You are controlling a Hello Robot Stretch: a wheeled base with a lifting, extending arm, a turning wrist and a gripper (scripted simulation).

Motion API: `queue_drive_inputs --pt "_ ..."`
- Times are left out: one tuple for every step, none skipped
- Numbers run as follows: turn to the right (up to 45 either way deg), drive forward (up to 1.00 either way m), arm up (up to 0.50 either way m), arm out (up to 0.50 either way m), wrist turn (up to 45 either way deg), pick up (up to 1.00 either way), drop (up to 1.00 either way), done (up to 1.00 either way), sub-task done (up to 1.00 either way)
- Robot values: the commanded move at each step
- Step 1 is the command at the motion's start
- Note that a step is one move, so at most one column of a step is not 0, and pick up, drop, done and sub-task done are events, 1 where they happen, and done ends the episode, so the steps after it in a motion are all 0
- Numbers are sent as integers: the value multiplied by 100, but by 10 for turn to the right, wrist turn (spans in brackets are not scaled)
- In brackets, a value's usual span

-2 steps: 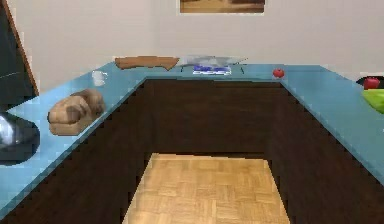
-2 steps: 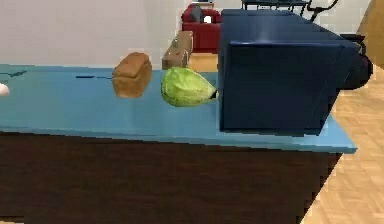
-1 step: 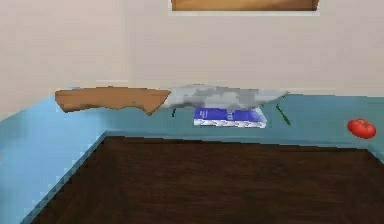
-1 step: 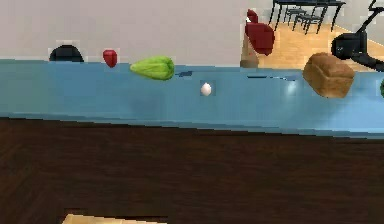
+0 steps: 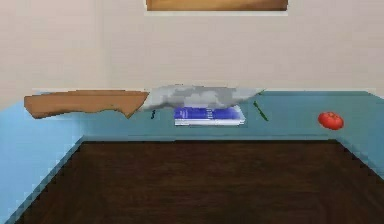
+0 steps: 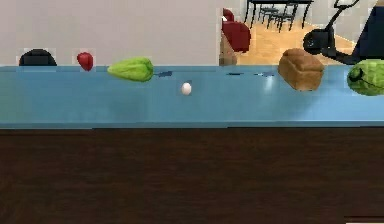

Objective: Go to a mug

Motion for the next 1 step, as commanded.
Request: queue_drive_inputs --pt "0 25 0 0 0 0 0 0 0"
